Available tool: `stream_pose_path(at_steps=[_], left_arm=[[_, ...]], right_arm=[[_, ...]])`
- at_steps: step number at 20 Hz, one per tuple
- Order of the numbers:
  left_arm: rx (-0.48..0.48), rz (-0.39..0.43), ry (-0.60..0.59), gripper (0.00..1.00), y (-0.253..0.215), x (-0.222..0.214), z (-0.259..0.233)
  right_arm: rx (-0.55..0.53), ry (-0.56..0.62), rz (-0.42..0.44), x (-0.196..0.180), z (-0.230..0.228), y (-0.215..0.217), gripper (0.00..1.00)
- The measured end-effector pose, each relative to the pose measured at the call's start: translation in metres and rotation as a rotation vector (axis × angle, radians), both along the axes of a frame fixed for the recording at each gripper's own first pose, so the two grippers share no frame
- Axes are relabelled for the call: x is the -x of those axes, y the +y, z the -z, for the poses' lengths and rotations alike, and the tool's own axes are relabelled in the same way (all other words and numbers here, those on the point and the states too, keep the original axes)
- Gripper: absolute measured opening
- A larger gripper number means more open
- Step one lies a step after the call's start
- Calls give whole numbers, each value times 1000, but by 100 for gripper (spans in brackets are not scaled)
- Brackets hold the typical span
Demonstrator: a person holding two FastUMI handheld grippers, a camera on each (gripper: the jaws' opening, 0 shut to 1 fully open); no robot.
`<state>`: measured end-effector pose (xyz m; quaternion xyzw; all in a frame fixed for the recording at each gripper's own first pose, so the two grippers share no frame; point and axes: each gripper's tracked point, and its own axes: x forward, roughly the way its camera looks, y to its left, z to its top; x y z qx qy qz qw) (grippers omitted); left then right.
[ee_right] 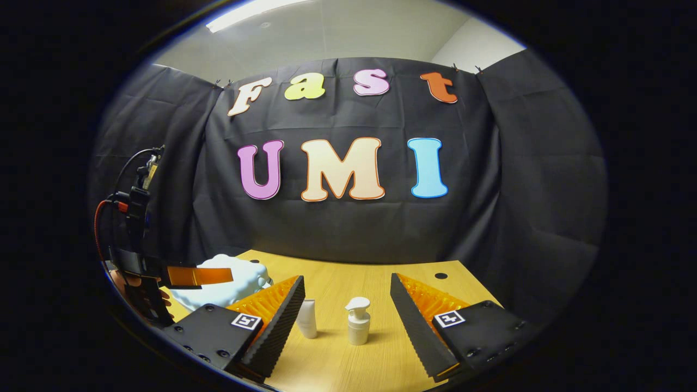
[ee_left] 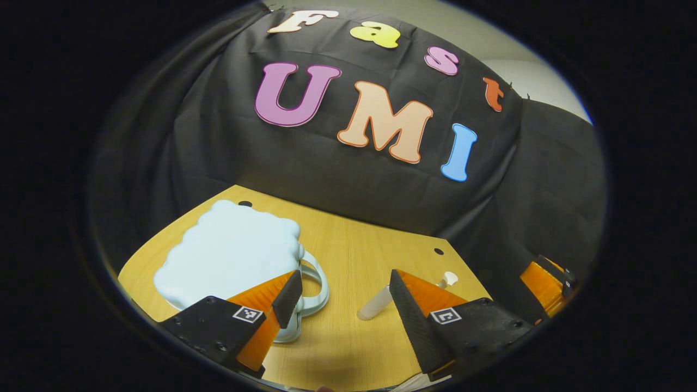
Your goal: First open the suitcase, pack the skin care products into it, and then close the suitcase.
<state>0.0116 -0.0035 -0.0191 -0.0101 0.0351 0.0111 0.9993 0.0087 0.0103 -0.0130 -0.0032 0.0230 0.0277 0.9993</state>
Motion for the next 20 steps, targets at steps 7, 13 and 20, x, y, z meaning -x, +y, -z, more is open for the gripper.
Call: stream_pose_path(at_steps=[7, 13, 20], left_arm=[[21, -19, 106, 95, 3, -44, 6], [105, -42, 345, 96, 12, -99, 33], [139, -86, 668, 96, 29, -133, 80]], right_arm=[[-22, 22, 29, -2, 10, -10, 99], [-22, 45, 67, 3, 17, -24, 99], [-49, 42, 103, 1, 17, -38, 99]])
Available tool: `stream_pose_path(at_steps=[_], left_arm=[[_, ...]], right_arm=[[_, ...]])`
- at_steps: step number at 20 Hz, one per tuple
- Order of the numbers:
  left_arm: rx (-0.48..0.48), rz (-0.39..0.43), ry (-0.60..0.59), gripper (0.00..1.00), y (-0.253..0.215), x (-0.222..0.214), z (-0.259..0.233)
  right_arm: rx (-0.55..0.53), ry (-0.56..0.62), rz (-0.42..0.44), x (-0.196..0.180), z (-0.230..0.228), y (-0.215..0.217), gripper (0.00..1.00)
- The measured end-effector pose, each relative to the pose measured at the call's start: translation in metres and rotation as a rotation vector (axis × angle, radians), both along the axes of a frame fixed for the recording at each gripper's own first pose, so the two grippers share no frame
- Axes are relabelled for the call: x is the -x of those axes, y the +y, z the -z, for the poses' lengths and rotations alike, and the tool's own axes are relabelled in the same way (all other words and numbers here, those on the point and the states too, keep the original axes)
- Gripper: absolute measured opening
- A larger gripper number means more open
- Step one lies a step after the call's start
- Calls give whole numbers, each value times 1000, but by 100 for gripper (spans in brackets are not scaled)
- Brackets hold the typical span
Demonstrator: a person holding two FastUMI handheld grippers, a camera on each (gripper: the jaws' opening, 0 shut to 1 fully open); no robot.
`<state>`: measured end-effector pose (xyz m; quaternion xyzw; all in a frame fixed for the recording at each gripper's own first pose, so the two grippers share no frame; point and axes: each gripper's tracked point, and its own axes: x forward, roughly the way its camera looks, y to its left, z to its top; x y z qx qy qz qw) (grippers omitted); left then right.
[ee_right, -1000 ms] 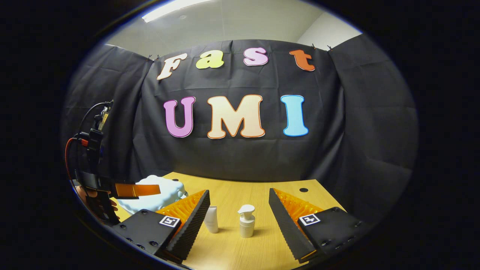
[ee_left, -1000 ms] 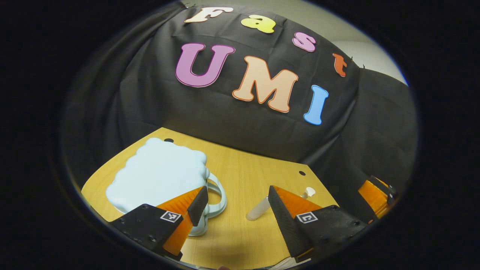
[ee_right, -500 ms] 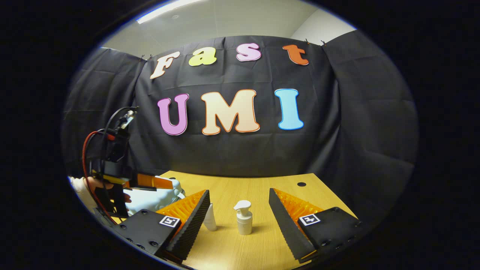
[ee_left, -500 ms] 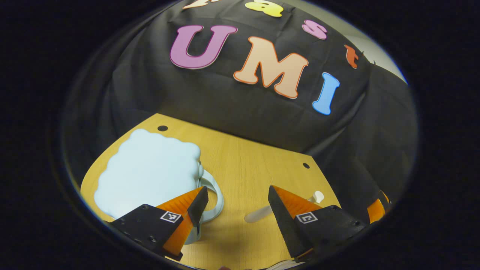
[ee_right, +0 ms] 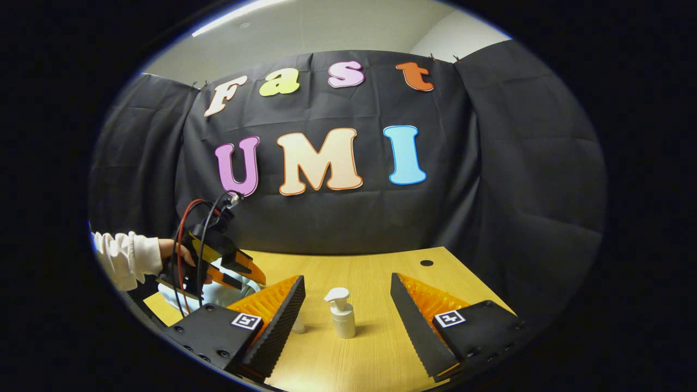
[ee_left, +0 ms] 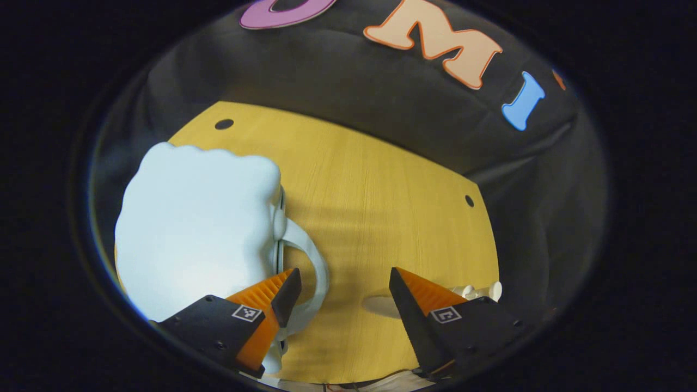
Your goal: First open the suitcase, pack the skin care products into it, and then close the suitcase.
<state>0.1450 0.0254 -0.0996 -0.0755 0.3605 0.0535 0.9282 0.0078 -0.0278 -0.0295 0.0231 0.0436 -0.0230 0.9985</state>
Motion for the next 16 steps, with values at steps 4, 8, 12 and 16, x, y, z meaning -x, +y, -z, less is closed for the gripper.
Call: stream_pose_path(at_steps=[4, 8, 12, 16], left_arm=[[11, -35, 140, 90, 6, -8, 24], [-30, -33, 225, 85, 9, -17, 38], [-67, -38, 281, 84, 9, -23, 50], [-88, -49, 341, 82, 9, -26, 63]], right_arm=[[37, -7, 2, -1, -4, -3, 99], [40, -1, 0, -2, -2, -3, 99], [47, -2, 16, 1, -2, -7, 99], [46, -3, 32, 6, -2, -12, 99]])
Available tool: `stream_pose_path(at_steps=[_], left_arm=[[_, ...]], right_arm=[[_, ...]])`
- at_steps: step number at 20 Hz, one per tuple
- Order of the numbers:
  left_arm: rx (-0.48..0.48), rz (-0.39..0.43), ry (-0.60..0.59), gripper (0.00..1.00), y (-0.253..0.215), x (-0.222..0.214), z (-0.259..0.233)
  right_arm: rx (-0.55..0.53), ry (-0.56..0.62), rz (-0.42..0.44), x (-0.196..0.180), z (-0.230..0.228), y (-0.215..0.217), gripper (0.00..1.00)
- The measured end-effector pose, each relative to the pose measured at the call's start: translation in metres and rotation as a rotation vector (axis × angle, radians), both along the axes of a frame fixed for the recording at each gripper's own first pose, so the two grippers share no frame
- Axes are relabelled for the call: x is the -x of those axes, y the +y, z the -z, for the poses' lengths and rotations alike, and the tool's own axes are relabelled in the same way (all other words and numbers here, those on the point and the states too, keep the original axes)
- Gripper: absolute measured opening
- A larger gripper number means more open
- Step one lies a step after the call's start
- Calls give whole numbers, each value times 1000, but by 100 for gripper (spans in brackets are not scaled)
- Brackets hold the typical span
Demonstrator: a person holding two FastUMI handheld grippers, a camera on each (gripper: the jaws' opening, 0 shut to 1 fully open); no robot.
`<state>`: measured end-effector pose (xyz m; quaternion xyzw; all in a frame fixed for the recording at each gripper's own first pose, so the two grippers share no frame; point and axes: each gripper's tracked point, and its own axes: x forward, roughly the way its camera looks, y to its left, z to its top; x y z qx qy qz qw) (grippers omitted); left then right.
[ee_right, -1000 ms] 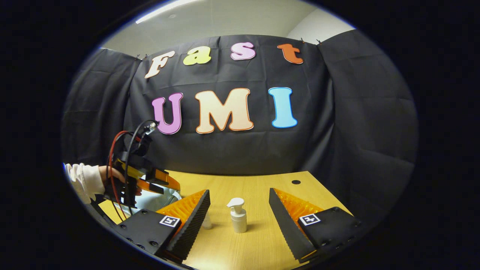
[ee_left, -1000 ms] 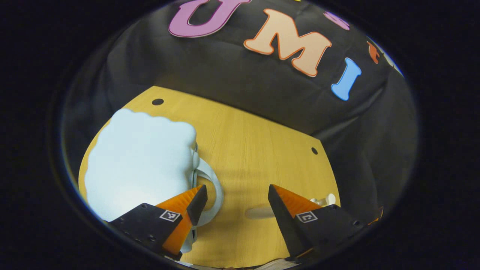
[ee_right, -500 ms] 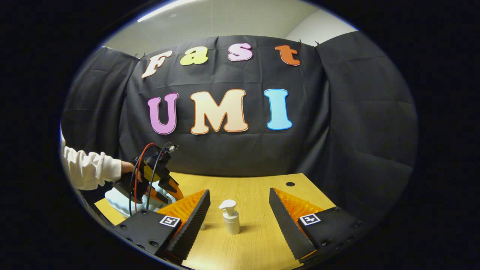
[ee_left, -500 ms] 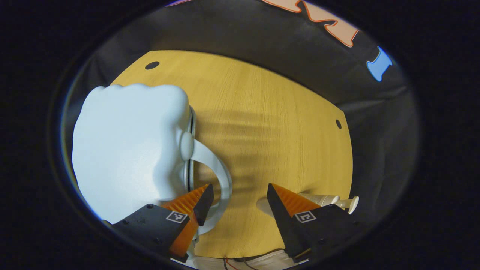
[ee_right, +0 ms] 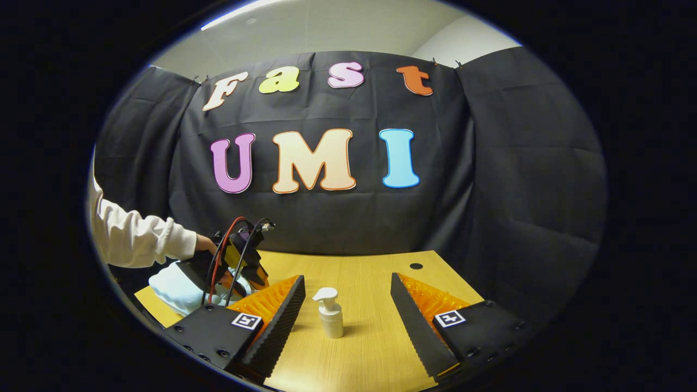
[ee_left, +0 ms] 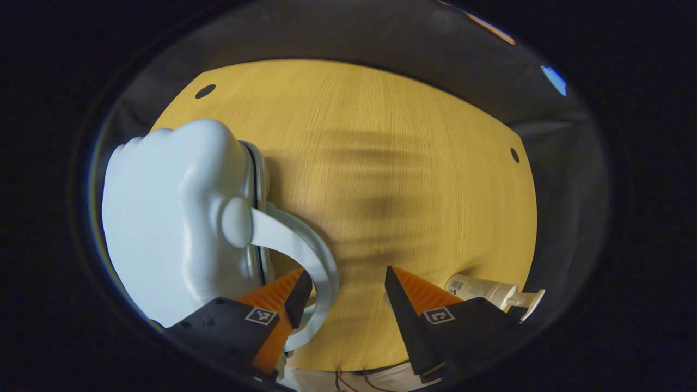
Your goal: First open the suitcase, pack the skin care products into it, and then close the suitcase.
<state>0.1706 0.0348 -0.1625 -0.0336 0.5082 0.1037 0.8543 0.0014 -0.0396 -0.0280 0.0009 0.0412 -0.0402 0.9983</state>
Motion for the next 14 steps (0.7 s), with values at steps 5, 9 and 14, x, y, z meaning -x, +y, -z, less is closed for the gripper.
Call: stream_pose_path(at_steps=[5, 9, 14], left_arm=[[26, -29, 58, 65, 8, 4, 15], [-3, -30, 59, 34, 21, 2, 12], [26, -61, 68, 12, 25, 4, 16]], right_arm=[[4, 3, 22, 4, 1, -8, 99], [-7, 9, 26, 5, 5, -8, 99], [7, 12, 13, 4, 5, -3, 99]])
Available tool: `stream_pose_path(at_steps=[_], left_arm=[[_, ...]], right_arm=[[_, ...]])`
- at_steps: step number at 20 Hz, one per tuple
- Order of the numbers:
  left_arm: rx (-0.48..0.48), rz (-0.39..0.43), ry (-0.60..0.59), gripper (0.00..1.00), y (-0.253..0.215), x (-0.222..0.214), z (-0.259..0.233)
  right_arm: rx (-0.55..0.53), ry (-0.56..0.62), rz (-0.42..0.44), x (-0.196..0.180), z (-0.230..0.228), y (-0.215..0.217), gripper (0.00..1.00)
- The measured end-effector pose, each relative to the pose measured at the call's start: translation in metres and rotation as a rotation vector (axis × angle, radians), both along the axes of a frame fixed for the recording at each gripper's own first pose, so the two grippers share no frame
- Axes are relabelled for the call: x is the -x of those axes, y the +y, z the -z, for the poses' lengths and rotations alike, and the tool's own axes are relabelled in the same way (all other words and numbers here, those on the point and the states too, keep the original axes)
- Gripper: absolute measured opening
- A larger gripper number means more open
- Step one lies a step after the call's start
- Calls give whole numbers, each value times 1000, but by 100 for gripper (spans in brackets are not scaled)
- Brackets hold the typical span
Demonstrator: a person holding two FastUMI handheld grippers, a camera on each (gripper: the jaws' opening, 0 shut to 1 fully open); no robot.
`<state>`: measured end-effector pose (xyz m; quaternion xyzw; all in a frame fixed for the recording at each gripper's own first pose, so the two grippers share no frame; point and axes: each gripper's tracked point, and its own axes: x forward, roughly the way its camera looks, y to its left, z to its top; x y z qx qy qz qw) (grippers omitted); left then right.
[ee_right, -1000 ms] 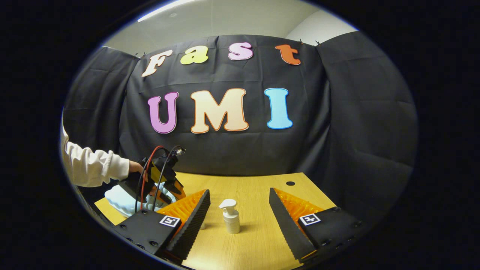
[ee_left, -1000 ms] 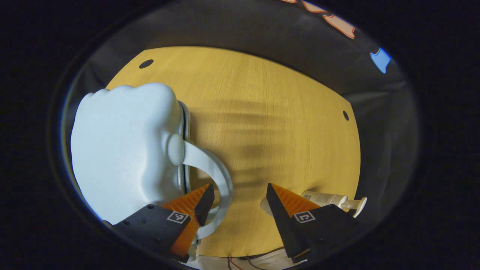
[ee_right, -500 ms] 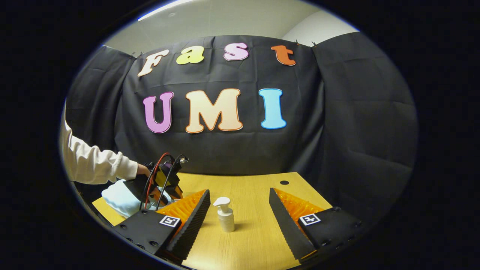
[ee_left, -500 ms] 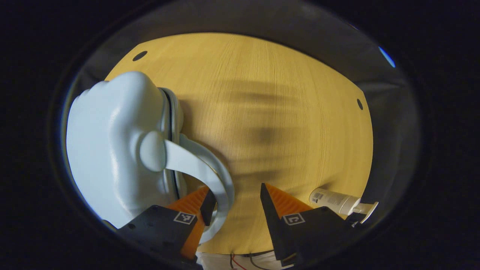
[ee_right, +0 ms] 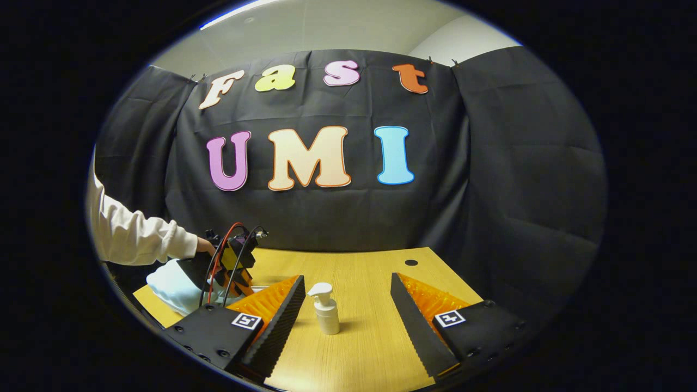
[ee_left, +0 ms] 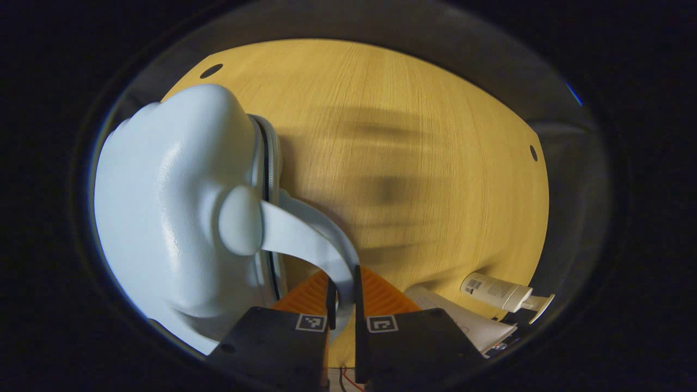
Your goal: First open the suitcase, pack the skin care products into it, and then close the suitcase.
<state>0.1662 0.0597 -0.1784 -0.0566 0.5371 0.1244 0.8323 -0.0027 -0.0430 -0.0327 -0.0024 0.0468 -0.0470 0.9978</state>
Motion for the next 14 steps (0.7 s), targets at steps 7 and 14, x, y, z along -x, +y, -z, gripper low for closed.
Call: stream_pose_path(at_steps=[7, 14], left_arm=[[51, 51, -15, 3, -8, 4, -12], [162, 137, -84, 3, -22, 34, -87]], right_arm=[[2, -4, -16, -1, -1, 4, 99], [27, -13, -43, -2, -6, 15, 99]])
